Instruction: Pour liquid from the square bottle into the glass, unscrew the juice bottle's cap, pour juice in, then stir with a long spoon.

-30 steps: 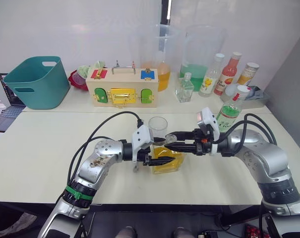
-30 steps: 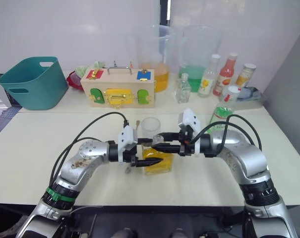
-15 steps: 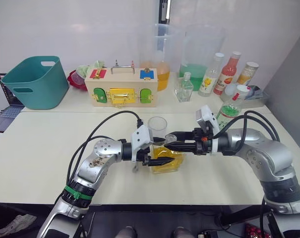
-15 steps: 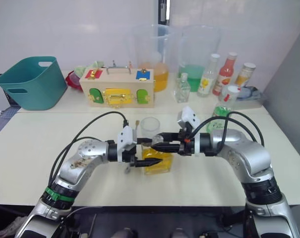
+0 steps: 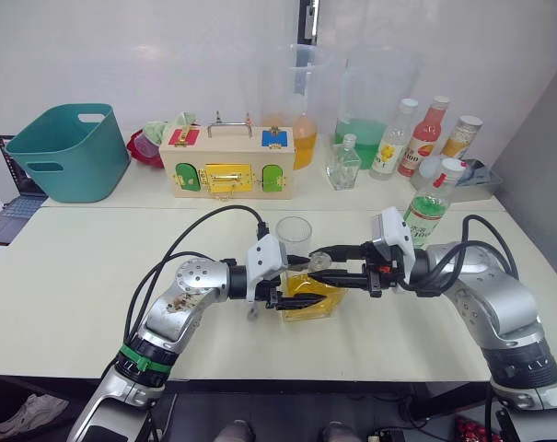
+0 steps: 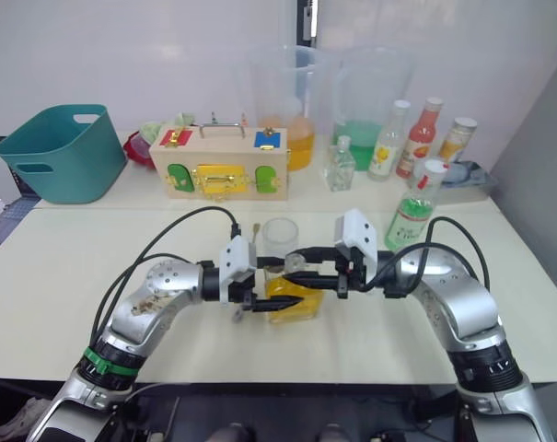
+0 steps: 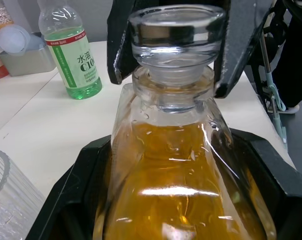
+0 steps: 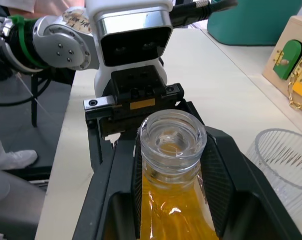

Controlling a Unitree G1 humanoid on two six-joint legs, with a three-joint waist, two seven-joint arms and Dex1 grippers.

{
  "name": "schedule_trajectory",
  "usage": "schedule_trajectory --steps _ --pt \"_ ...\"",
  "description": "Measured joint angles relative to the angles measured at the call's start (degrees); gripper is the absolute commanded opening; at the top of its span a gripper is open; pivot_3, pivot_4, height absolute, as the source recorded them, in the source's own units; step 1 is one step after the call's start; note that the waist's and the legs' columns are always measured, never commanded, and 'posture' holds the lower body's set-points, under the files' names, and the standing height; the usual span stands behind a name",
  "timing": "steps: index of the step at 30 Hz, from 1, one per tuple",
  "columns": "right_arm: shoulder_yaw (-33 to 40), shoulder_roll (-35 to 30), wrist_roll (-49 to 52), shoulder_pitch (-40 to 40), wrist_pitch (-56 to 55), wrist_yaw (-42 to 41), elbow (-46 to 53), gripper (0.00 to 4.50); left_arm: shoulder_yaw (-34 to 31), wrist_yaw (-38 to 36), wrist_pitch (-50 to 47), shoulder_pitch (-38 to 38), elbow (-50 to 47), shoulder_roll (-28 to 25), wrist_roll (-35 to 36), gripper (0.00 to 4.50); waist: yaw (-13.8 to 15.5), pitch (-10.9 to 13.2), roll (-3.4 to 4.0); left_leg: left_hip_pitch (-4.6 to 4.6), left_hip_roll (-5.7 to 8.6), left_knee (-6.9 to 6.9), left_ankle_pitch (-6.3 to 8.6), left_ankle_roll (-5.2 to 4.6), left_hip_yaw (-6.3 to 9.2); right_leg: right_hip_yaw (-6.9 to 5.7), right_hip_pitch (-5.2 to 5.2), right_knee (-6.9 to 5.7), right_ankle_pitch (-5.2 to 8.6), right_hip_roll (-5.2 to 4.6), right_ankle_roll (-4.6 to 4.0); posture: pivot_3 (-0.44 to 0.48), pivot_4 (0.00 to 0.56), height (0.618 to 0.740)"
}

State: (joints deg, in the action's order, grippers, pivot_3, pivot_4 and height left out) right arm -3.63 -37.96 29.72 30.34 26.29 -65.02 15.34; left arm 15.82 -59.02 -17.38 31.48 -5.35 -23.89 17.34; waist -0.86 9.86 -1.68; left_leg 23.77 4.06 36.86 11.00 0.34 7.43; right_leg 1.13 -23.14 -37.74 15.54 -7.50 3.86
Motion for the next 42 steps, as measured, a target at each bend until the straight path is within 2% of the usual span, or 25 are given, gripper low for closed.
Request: schedule_trajectory --steps 4,8,11,15,24,29,32,39,42 --pt "0.00 -0.01 -0.12 -0.12 -0.30 -0.09 0.00 1.10 0.08 -0.01 0.02 -0.01 -0.07 -0.02 -0.05 2.80 0.01 0.00 0.00 0.00 0.00 0.00 0.00 0.00 0.01 0.00 0.00 0.00 0.00 0.00 0.00 0.000 0.150 0.740" --pt "0.97 0.00 5.59 0.62 8.27 2.77 0.00 1.10 0.12 -0.07 -0.06 -0.01 0.06 -0.02 0.05 2.80 0.04 0.00 0.00 0.00 0.00 0.00 0.00 0.00 0.03 0.00 0.01 0.01 0.00 0.00 0.00 0.000 0.150 0.740" --pt "5.62 0.63 10.47 3.17 11.65 5.46 0.18 1.10 0.00 -0.13 -0.06 -0.72 0.02 -0.12 0.16 2.80 -0.07 -0.01 0.01 -0.08 -0.01 0.00 0.00 0.00 0.02 0.02 0.07 0.00 0.00 0.00 -0.01 0.000 0.150 0.740" --pt "7.73 0.17 12.64 4.12 13.27 6.62 1.24 1.10 -0.19 0.02 -0.05 -1.36 -0.15 -0.45 0.16 2.80 -0.27 -0.03 -0.01 -0.65 -0.08 -0.12 0.12 -0.17 -0.03 0.01 0.57 0.13 0.01 0.06 0.00 0.000 0.150 0.740" --pt "7.86 -0.92 12.95 3.01 12.86 6.32 1.08 1.10 -0.15 0.09 0.02 -1.26 -0.04 -0.38 0.16 2.80 -0.33 -0.03 0.00 -0.67 -0.07 -0.12 0.12 -0.18 -0.04 0.01 0.64 0.19 0.01 0.06 0.01 0.000 0.150 0.740" --pt "14.22 -6.39 10.55 2.47 9.75 6.27 -6.18 1.10 0.00 -0.09 0.16 -0.98 0.57 -0.21 0.24 2.80 -0.17 -0.03 0.00 -0.71 -0.08 -0.12 0.13 -0.19 -0.06 0.00 0.71 0.22 0.01 0.06 0.01 0.000 0.150 0.740" --pt "16.90 -9.13 6.78 -0.90 5.62 6.12 -11.71 1.10 -0.08 -0.16 0.12 -0.85 1.11 0.07 0.51 2.80 -0.12 -0.03 0.00 -0.75 -0.08 -0.12 0.14 -0.21 -0.10 0.00 0.80 0.29 0.02 0.06 0.02 0.000 0.150 0.740" --pt "21.02 -9.31 -2.30 -5.83 -6.32 11.37 -27.05 1.10 -0.89 -0.37 0.22 -0.77 1.98 1.09 0.70 2.80 0.03 -0.10 0.12 -0.74 -0.06 -0.12 0.14 -0.21 -0.13 0.02 0.83 0.36 0.02 0.05 0.03 0.000 0.150 0.740" --pt "21.77 -7.22 -5.44 -7.03 -11.40 14.44 -32.83 1.10 -1.29 -0.38 -0.24 -0.76 2.40 1.47 0.80 2.80 -0.07 -0.12 0.18 -0.74 -0.08 -0.12 0.14 -0.21 -0.14 0.03 0.84 0.41 0.02 0.06 0.03 0.000 0.150 0.740"
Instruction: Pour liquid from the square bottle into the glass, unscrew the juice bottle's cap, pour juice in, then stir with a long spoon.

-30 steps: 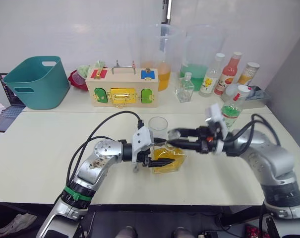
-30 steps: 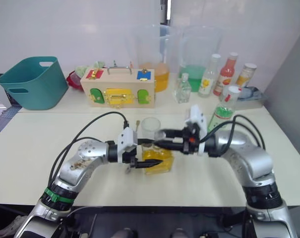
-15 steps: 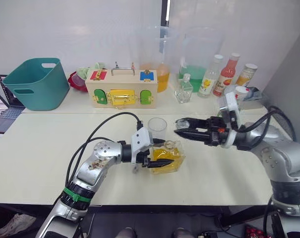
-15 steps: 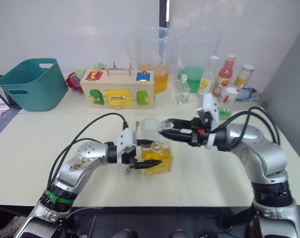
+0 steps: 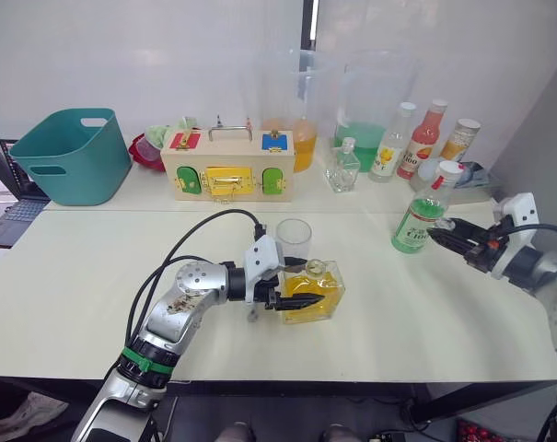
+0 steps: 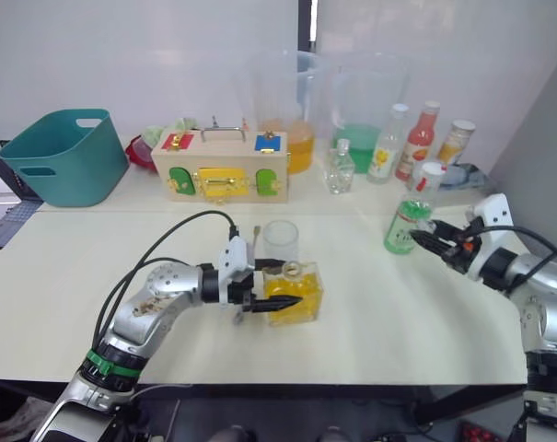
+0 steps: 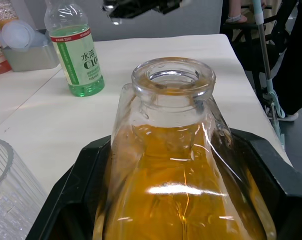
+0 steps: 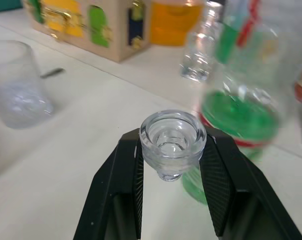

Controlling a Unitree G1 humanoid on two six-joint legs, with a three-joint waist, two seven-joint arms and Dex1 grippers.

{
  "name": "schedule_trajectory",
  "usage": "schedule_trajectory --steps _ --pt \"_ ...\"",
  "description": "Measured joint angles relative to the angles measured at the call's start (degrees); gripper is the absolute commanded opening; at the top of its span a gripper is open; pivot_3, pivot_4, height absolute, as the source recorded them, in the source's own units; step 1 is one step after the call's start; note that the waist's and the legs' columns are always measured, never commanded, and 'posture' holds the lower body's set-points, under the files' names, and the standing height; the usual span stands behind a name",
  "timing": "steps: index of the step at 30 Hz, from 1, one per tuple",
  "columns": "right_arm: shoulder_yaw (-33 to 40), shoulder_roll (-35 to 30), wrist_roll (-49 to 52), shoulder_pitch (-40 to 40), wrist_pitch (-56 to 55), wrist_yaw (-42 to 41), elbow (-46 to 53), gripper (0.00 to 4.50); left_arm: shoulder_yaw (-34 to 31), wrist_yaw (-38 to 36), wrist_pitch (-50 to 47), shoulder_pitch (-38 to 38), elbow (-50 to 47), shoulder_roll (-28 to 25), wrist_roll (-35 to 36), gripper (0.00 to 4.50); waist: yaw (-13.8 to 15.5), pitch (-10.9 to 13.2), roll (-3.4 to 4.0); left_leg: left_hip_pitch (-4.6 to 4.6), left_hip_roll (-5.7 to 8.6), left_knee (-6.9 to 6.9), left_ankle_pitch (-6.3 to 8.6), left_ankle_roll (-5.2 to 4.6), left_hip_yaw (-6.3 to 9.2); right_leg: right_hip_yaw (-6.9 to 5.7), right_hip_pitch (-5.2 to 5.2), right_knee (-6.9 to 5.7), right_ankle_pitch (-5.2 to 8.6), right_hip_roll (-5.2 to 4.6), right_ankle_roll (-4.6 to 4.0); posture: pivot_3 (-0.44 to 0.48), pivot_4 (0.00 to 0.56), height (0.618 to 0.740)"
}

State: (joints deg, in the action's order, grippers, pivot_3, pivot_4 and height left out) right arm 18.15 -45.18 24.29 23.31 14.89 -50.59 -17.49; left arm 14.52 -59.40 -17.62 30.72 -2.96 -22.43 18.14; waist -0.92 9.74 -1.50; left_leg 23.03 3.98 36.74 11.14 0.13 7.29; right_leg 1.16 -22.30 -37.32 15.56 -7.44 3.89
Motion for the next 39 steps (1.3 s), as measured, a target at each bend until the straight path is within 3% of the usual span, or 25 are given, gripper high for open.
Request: schedule_trajectory --steps 12,20,32,34,39 --pt "0.75 7.26 -4.43 -4.29 -9.81 7.28 -11.16 1.10 -0.42 0.37 -1.08 0.09 0.01 0.45 0.21 2.80 0.04 -0.06 0.28 0.04 0.04 0.00 0.00 0.00 -0.01 0.04 0.05 0.14 0.00 0.00 0.02 0.000 0.150 0.740" --pt "3.27 7.26 -6.23 -0.67 -12.58 15.53 -22.07 1.10 -0.82 0.36 -1.39 0.04 -0.01 0.46 0.19 2.80 -0.08 -0.08 0.35 0.01 0.02 0.00 0.00 0.00 -0.06 0.07 0.07 0.16 0.00 0.00 0.02 0.000 0.150 0.740" --pt "4.35 7.26 -6.08 2.42 -14.24 16.33 -28.12 1.10 -0.70 0.39 -1.31 0.04 -0.02 0.50 0.08 2.80 -0.16 -0.09 0.35 0.00 0.02 0.00 0.00 0.00 -0.07 0.08 0.11 0.18 0.00 0.00 0.03 0.000 0.150 0.740" --pt "4.57 7.26 -6.07 2.41 -14.23 16.13 -28.17 2.13 -0.70 0.40 -1.29 0.04 -0.02 0.49 0.08 2.80 -0.16 -0.09 0.35 -0.01 0.02 0.00 0.00 0.00 -0.07 0.08 0.11 0.18 0.00 0.00 0.03 0.000 0.150 0.740" --pt "6.28 7.12 -4.90 2.40 -13.97 15.75 -28.42 3.76 -0.69 0.38 -1.34 0.04 -0.03 0.50 0.11 2.80 -0.16 -0.09 0.35 0.00 0.02 0.00 0.00 0.00 -0.07 0.08 0.11 0.19 0.00 0.00 0.03 0.000 0.150 0.740"
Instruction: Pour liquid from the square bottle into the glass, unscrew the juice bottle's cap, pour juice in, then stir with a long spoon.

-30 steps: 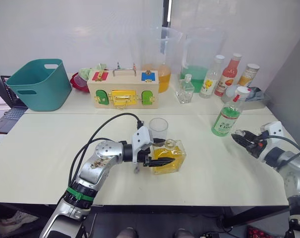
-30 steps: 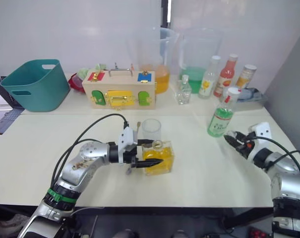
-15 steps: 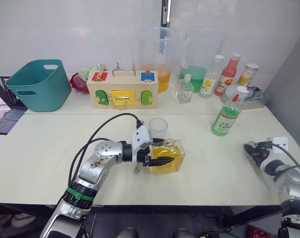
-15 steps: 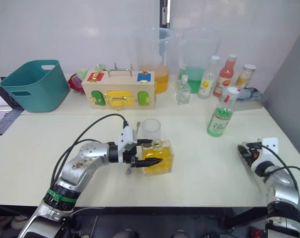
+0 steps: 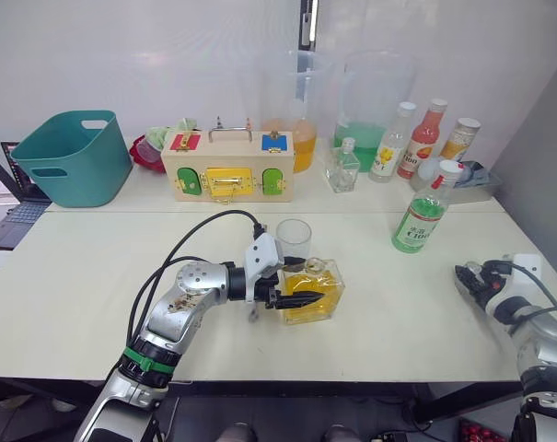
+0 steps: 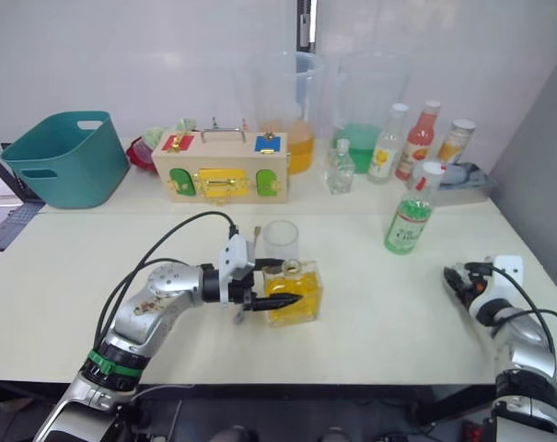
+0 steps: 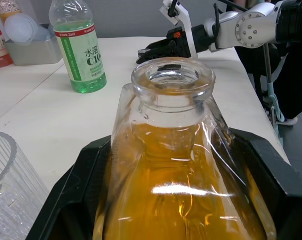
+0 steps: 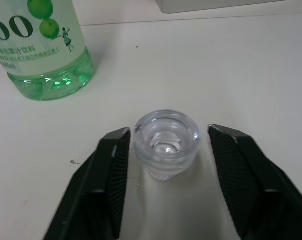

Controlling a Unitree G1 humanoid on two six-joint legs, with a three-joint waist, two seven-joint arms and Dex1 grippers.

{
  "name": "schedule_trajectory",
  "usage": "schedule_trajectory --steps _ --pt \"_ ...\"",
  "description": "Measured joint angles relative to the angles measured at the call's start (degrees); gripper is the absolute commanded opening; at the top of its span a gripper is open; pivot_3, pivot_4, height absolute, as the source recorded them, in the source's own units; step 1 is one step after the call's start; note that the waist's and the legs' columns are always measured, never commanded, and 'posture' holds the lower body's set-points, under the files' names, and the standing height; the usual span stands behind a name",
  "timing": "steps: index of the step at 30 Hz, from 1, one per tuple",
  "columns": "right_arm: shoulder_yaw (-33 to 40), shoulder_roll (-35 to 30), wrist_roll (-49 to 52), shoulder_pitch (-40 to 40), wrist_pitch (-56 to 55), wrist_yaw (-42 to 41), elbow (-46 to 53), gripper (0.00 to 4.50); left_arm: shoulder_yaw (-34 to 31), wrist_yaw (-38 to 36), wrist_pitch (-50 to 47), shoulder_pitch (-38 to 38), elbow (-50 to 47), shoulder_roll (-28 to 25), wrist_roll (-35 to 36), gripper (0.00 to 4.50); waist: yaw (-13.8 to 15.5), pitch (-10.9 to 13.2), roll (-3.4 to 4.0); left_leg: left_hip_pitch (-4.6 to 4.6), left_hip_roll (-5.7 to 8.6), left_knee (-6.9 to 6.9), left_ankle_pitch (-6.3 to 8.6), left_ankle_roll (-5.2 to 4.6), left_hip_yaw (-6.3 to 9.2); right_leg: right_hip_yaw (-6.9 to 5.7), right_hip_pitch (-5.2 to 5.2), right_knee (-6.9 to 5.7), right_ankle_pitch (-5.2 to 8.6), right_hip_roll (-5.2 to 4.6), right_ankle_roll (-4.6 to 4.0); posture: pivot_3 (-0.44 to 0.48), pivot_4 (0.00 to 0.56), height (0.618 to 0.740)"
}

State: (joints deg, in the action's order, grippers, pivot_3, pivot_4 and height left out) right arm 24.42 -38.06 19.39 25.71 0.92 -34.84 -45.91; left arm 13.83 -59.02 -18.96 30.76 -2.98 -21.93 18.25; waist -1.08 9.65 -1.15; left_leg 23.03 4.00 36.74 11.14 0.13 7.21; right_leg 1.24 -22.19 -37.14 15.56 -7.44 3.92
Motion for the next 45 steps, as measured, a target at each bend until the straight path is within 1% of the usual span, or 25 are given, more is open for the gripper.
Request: schedule_trajectory --steps 2,6,11,16,20,25,28,31,37,41,45 --pt "0.89 -0.50 0.59 0.00 0.34 -0.23 0.23 4.47 0.01 -0.01 -0.01 0.00 0.00 0.01 0.04 2.80 0.00 0.00 0.00 0.00 0.00 0.00 0.00 0.00 0.00 0.00 0.00 0.00 0.00 0.00 0.00 0.000 0.150 0.740" --pt "1.69 -2.40 1.68 -0.26 0.86 -0.29 2.28 4.49 -0.05 -0.02 -0.08 0.00 0.01 0.01 0.07 2.80 0.02 0.00 0.01 0.00 0.00 0.00 0.00 0.00 0.00 0.00 0.00 0.00 0.00 0.00 0.01 0.000 0.150 0.740" --pt "3.43 -4.31 5.46 -1.28 4.49 -4.35 9.91 4.49 -0.13 -0.06 -0.09 0.02 0.09 0.19 0.11 2.80 0.05 0.00 0.01 0.02 0.00 0.00 0.00 0.00 0.00 0.00 0.00 0.01 0.01 0.00 0.02 0.000 0.150 0.740" --pt "3.28 -6.23 12.46 -4.98 12.87 -13.98 23.68 4.49 -0.35 -0.19 0.19 0.03 0.80 1.30 0.08 2.80 0.32 -0.01 0.04 0.06 0.01 0.01 0.00 0.00 0.01 0.00 0.01 0.04 0.01 0.00 0.06 0.000 0.150 0.740" --pt "1.85 -9.35 20.31 -11.04 24.16 -21.15 39.75 4.49 -0.63 -0.27 0.25 -0.09 1.05 1.78 0.09 2.80 0.41 -0.02 0.05 0.09 0.02 0.03 0.03 -0.04 0.07 -0.02 0.01 0.05 0.02 -0.01 0.08 0.000 0.150 0.740" --pt "0.86 -9.97 24.74 -12.88 30.42 -23.26 48.76 4.49 -0.79 -0.32 0.14 -0.10 1.21 1.99 0.17 2.80 0.53 -0.01 0.05 0.10 0.02 0.05 0.03 -0.05 0.07 -0.02 0.01 0.06 0.03 -0.01 0.10 0.000 0.150 0.740" --pt "-3.43 -10.93 24.75 -12.98 32.26 -25.38 54.47 4.49 -1.86 0.16 -0.86 -1.31 0.20 1.74 0.74 2.80 0.26 -0.02 0.05 0.10 0.00 0.05 0.05 -0.07 0.06 -0.02 -0.02 0.06 0.03 -0.01 0.11 0.000 0.150 0.740" --pt "-5.40 -11.20 24.85 -12.00 33.30 -26.72 56.03 4.49 -2.18 0.74 -1.49 -2.40 -1.33 1.55 1.20 2.80 0.31 -0.01 0.05 0.11 0.01 0.05 0.05 -0.07 0.06 -0.03 -0.03 0.06 0.03 -0.01 0.11 0.000 0.150 0.740" --pt "-10.65 -13.67 22.78 -8.08 32.53 -31.38 56.95 4.49 -3.31 1.66 -6.77 -5.56 -8.22 -1.68 3.67 2.80 -0.15 0.00 0.04 0.11 -0.04 0.03 0.09 -0.14 0.03 -0.03 -0.10 0.06 0.03 0.00 0.11 0.000 0.150 0.740" --pt "-13.58 -13.76 20.05 -6.08 30.35 -34.31 55.25 4.49 -5.26 3.65 -10.46 -8.63 -12.89 -3.41 6.20 2.80 0.03 0.02 0.03 0.14 -0.03 0.03 0.09 -0.13 0.03 -0.02 -0.11 0.07 0.03 0.00 0.11 0.000 0.150 0.740" --pt "-14.41 -13.72 19.08 -4.41 29.25 -36.50 53.00 4.49 -7.11 5.66 -13.15 -10.27 -15.51 -4.88 8.32 2.80 0.16 0.06 0.00 0.15 -0.03 0.03 0.09 -0.13 0.02 -0.01 -0.14 0.08 0.03 0.00 0.11 0.000 0.150 0.740"
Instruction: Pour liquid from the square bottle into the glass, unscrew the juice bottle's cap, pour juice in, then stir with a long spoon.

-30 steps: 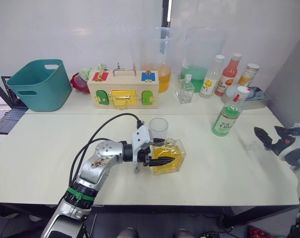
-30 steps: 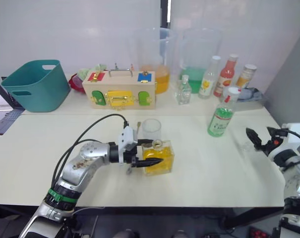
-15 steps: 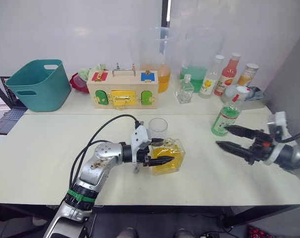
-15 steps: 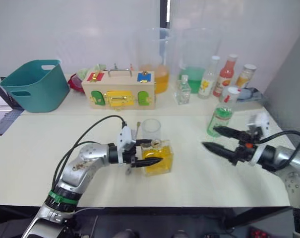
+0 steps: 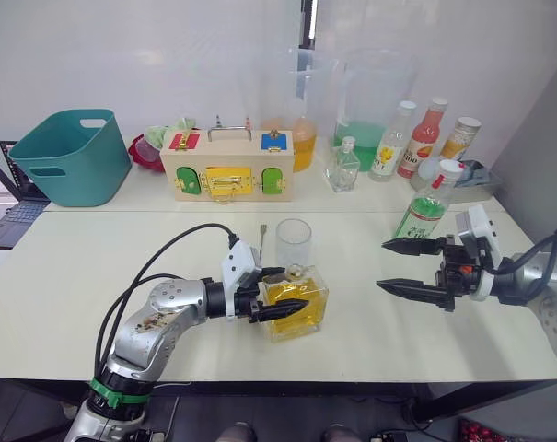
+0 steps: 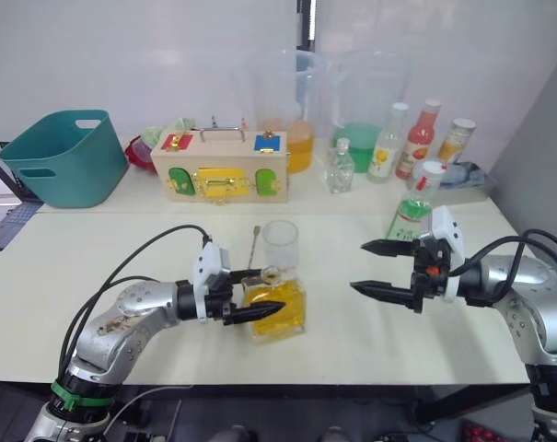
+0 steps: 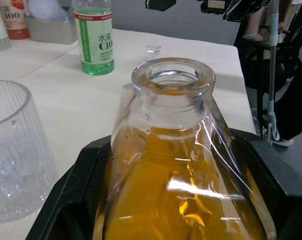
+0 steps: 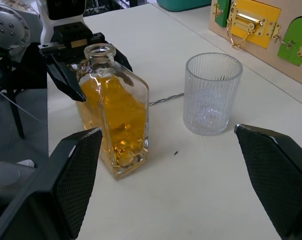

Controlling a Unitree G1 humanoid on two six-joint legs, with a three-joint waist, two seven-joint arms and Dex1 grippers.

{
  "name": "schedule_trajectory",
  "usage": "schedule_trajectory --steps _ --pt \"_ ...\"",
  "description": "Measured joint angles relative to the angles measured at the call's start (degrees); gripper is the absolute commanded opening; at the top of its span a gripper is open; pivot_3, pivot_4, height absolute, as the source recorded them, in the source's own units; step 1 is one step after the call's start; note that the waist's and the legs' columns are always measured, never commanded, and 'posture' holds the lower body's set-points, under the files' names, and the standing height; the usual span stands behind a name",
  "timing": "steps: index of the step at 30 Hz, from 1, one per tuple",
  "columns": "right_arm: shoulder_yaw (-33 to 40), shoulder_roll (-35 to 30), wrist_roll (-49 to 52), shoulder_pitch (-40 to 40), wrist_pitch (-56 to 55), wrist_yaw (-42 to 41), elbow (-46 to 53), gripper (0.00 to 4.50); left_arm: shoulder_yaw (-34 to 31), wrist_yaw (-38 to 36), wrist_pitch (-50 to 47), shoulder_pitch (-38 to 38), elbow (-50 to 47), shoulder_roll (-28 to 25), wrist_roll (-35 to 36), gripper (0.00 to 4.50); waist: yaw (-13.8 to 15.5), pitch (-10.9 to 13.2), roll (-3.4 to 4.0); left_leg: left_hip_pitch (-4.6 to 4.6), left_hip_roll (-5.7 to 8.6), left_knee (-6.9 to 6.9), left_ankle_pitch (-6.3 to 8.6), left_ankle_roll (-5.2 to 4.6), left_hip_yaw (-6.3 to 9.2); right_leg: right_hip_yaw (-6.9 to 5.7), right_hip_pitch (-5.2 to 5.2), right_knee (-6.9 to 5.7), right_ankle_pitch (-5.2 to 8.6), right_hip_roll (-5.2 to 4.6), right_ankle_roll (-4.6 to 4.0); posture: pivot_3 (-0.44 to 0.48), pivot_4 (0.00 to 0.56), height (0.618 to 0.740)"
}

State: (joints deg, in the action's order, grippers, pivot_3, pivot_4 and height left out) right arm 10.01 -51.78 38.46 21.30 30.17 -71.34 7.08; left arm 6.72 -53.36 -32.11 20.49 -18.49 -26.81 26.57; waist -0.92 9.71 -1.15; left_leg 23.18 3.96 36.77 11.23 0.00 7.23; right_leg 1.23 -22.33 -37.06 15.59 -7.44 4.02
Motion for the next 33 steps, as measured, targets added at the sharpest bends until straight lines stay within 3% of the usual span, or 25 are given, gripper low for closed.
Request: schedule_trajectory --steps 10,15,22,27,33 --pt "-2.42 1.16 -3.57 2.54 -2.87 -3.24 -5.72 4.49 -13.52 1.73 -3.21 -2.95 -0.33 -10.94 3.95 2.80 0.11 0.16 -0.06 0.11 -0.02 -0.01 0.00 0.01 0.01 0.00 -0.14 0.00 -0.01 0.03 -0.02 0.000 0.150 0.740" --pt "-2.60 1.85 -4.01 2.37 -3.18 -2.83 -5.71 4.49 -16.95 1.43 -3.18 0.80 5.61 -12.51 4.42 2.80 0.78 0.28 -0.18 0.27 0.01 0.00 -0.02 0.05 0.06 -0.01 -0.27 -0.01 -0.02 0.01 -0.02 0.000 0.150 0.740" --pt "-1.72 2.12 -4.07 0.14 -3.70 -1.04 -4.93 4.49 -15.68 1.27 -1.98 7.72 11.38 -11.82 3.72 2.80 0.69 0.35 -0.30 0.45 -0.01 0.00 0.00 0.13 0.09 -0.05 -0.53 -0.14 -0.04 0.01 -0.06 0.000 0.150 0.740" --pt "-0.45 2.94 -4.07 -3.12 -3.82 1.40 -2.84 4.49 -12.00 3.68 6.58 17.51 21.72 -11.11 -4.38 2.80 0.72 0.37 -0.34 0.74 0.01 0.04 -0.12 0.31 0.05 -0.03 -0.83 -0.18 -0.16 0.01 -0.06 0.000 0.150 0.740" --pt "0.72 3.42 -3.98 -4.83 -3.83 4.11 0.14 4.49 -6.86 4.85 15.86 23.92 33.59 -7.47 -11.88 2.80 0.31 0.38 -0.36 0.80 0.05 0.07 -0.11 0.28 0.07 -0.04 -0.86 -0.22 -0.20 0.01 -0.04 0.000 0.150 0.740"
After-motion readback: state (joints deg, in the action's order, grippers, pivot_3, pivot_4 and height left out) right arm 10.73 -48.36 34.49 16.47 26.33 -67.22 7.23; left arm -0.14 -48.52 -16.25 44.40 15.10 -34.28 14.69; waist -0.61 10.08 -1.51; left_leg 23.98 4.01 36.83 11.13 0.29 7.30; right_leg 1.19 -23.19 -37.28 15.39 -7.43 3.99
